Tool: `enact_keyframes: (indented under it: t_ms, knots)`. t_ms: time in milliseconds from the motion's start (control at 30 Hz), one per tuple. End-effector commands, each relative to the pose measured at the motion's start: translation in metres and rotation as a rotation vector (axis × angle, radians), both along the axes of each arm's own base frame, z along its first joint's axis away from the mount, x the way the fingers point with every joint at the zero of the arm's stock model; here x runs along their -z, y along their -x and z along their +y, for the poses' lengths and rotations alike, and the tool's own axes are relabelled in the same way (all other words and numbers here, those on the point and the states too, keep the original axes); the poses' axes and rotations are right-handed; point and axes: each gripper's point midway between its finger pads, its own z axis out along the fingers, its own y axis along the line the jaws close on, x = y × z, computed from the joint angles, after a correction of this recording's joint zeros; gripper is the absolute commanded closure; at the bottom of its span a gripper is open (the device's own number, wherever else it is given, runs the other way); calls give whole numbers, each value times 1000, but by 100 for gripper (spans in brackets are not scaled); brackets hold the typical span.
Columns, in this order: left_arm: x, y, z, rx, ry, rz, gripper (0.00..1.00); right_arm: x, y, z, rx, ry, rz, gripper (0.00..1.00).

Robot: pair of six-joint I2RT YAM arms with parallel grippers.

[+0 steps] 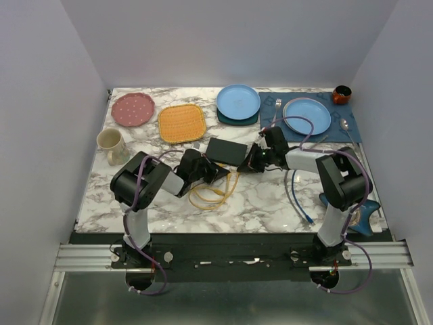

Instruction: Pull the plug from the switch port

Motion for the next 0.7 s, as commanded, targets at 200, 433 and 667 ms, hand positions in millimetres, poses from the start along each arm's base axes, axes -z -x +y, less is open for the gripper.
enact_keyframes:
  t_ms: [200, 433, 667]
  knots:
    - [-37, 8, 13, 11, -55, -101, 100, -69, -6, 5, -25, -78, -208, 60]
    - [-93, 3, 4, 22, 54, -225, 100, -92, 52, 9, -162, -268, -320, 42]
    - [-127, -1, -8, 39, 88, -290, 100, -96, 84, 20, -267, -296, -396, 36]
